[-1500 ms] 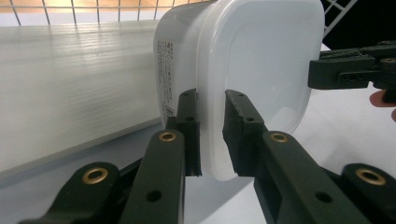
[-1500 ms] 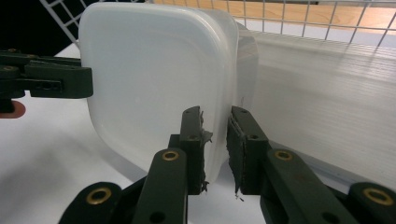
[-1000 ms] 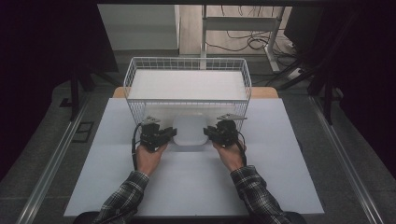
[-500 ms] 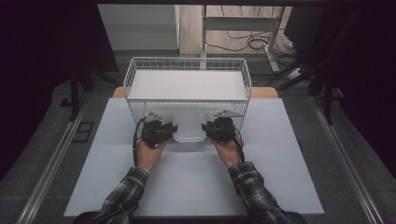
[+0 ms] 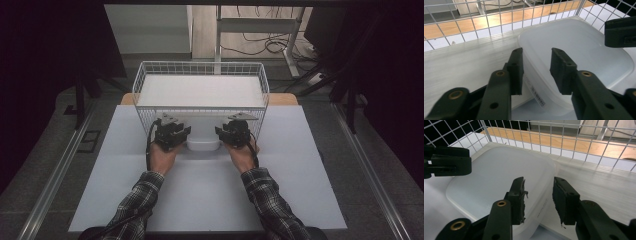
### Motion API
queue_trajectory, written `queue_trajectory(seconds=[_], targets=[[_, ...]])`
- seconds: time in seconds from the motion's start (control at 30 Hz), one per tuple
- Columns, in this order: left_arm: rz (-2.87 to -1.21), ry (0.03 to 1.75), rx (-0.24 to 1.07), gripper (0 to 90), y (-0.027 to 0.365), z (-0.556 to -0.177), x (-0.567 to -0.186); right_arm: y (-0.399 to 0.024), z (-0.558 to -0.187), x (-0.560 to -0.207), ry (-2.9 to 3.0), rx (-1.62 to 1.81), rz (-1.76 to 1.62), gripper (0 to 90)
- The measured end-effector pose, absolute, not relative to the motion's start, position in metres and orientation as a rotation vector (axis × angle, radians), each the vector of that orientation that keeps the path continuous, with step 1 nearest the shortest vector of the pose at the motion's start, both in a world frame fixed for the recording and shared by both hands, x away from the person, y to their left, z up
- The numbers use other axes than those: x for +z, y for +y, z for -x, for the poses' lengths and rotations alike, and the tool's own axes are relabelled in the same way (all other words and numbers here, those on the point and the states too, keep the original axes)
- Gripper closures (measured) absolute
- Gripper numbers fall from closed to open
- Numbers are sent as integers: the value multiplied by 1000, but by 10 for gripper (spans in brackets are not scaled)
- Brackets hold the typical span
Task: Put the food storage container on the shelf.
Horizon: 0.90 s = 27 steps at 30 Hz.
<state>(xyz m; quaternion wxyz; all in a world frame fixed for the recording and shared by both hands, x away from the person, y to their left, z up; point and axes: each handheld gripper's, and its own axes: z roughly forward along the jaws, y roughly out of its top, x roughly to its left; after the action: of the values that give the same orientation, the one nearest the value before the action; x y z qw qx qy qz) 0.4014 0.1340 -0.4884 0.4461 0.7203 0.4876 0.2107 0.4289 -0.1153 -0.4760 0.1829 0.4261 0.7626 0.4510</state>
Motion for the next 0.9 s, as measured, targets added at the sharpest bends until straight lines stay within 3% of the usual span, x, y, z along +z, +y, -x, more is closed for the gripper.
queue_trajectory(seconds=[0.33,0.5,0.9], targets=[[-1765,1168,524,430,138,-388,-480,-119,-422,-470,2203,1325,-1149,562],[-1751,1124,453,330,145,-373,-480,-125,-416,-467,2225,1380,-1127,537],[-1737,1080,374,112,158,-331,-490,-133,-395,-465,2272,1445,-1049,354]])
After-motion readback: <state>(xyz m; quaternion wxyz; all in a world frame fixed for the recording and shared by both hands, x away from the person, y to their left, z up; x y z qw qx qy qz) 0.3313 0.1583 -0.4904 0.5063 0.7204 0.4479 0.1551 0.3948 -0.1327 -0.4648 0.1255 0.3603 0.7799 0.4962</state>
